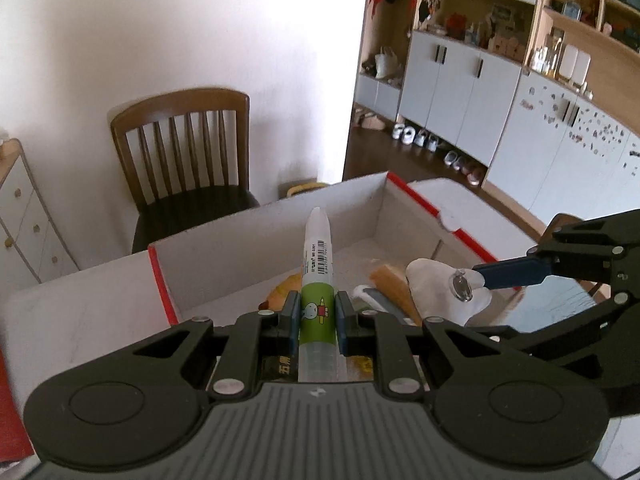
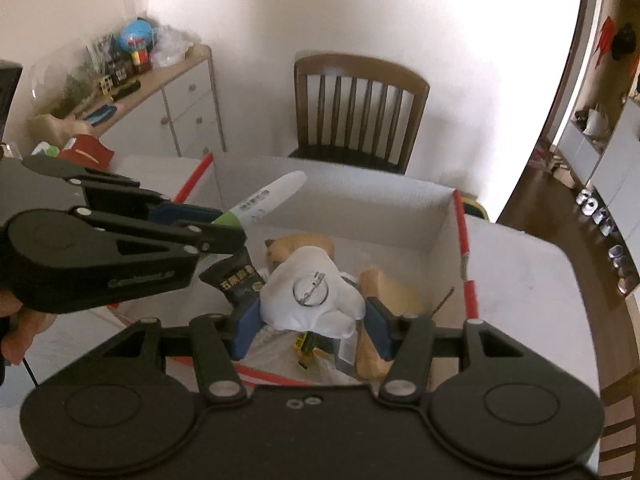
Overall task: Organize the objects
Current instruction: 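Lift and carry the marker and plush toy with both grippers into the box, then open both grippers to drop the marker and plush toy in the box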
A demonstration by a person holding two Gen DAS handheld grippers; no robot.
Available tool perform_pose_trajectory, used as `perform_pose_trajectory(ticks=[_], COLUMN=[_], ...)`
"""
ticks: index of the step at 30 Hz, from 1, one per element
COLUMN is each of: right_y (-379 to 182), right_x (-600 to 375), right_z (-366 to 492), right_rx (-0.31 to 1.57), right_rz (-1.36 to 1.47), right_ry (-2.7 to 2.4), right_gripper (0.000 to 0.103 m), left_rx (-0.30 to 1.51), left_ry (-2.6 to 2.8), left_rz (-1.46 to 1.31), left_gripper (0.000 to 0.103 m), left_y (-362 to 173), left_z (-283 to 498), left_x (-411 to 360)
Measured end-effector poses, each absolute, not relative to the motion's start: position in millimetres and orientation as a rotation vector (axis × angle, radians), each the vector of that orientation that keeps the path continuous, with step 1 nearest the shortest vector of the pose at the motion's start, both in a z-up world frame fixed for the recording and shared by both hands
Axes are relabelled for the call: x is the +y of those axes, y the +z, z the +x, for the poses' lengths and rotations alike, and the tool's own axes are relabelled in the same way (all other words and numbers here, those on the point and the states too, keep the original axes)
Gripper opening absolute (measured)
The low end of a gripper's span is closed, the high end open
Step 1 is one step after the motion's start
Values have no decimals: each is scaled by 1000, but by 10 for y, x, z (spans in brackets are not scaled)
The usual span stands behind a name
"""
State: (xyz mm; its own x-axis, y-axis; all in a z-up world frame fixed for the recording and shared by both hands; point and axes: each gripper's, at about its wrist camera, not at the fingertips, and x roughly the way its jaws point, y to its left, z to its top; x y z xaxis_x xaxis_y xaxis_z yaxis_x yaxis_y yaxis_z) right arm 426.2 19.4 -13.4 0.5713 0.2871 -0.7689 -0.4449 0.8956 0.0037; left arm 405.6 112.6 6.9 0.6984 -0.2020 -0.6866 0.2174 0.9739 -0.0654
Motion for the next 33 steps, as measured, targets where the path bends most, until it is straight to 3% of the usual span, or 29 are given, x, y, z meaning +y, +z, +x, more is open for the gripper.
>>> perform_pose_trajectory(ticks=[20, 33], right_y=[-640, -623], right_x=[366, 215], right_z=[4597, 4601], right_rx=[1007, 1039], right_rz=[-263, -146], right_ry=[443, 468], right_gripper=[56, 69], left_rx=[927, 994], left_ry=[-260, -265], left_rz=[35, 6], left_gripper=[17, 17], left_y=[-547, -672], left_z=[4559, 4634], left_x=[1098, 1115])
